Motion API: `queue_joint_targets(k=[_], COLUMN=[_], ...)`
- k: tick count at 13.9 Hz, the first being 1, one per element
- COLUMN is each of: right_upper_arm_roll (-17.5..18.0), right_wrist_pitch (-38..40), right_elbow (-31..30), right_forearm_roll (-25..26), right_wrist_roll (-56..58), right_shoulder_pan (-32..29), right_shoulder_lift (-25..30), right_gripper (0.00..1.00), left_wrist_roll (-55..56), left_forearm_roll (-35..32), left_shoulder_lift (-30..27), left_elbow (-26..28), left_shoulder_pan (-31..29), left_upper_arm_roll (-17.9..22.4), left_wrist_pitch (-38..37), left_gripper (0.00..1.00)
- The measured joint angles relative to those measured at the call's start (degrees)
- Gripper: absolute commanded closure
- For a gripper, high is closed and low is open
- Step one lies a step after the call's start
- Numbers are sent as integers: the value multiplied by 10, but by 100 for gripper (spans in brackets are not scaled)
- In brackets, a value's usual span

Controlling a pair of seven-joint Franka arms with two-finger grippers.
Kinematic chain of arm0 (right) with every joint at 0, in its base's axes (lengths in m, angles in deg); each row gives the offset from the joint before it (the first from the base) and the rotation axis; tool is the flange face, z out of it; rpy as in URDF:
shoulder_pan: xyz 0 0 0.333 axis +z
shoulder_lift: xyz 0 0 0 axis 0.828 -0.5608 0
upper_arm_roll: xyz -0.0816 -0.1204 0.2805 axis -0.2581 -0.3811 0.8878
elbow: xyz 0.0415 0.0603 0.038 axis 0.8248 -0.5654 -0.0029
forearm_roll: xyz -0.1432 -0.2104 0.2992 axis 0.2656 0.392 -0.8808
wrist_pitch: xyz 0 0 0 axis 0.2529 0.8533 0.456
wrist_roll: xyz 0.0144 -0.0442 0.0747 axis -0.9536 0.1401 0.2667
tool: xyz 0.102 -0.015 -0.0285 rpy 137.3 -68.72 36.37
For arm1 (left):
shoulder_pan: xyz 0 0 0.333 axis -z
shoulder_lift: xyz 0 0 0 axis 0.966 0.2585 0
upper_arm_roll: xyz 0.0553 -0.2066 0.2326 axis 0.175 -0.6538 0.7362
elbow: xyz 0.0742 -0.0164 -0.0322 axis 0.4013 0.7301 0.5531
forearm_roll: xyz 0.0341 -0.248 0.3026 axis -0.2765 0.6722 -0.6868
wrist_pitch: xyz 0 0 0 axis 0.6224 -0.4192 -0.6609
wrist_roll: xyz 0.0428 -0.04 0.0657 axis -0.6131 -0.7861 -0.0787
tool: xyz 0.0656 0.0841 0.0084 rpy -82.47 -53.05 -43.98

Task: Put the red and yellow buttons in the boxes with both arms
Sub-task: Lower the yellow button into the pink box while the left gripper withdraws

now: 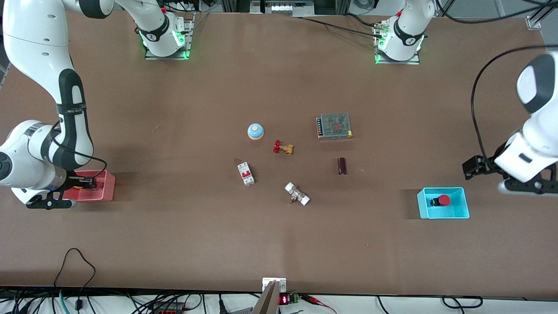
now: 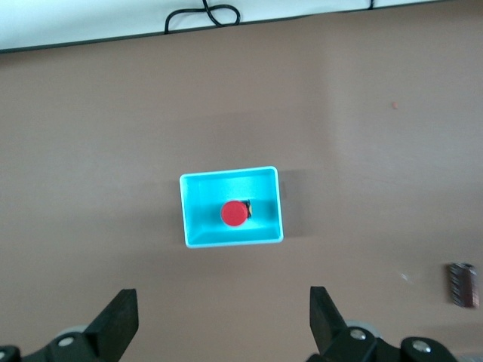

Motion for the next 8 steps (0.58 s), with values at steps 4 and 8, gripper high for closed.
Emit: queue_joint_targets(k=[4, 8], right_upper_arm_roll=[5, 6], right_wrist_pitch=[-11, -18], right_elbow=[0, 0], right_forearm_roll=[0, -1], right_wrist_roll=[0, 6], right_shoulder_pan=[0, -1], right_shoulder_lift=[-7, -12], right_gripper=[69, 6], left_wrist_roll=[0, 2], left_forearm_roll=[28, 37], left_shoulder_lift=[-79, -107], left_elbow=[1, 8], left_shoulder_pan=[0, 0], left_upper_arm_roll=[0, 0], left_wrist_pitch=[-57, -67], left_gripper=[0, 0])
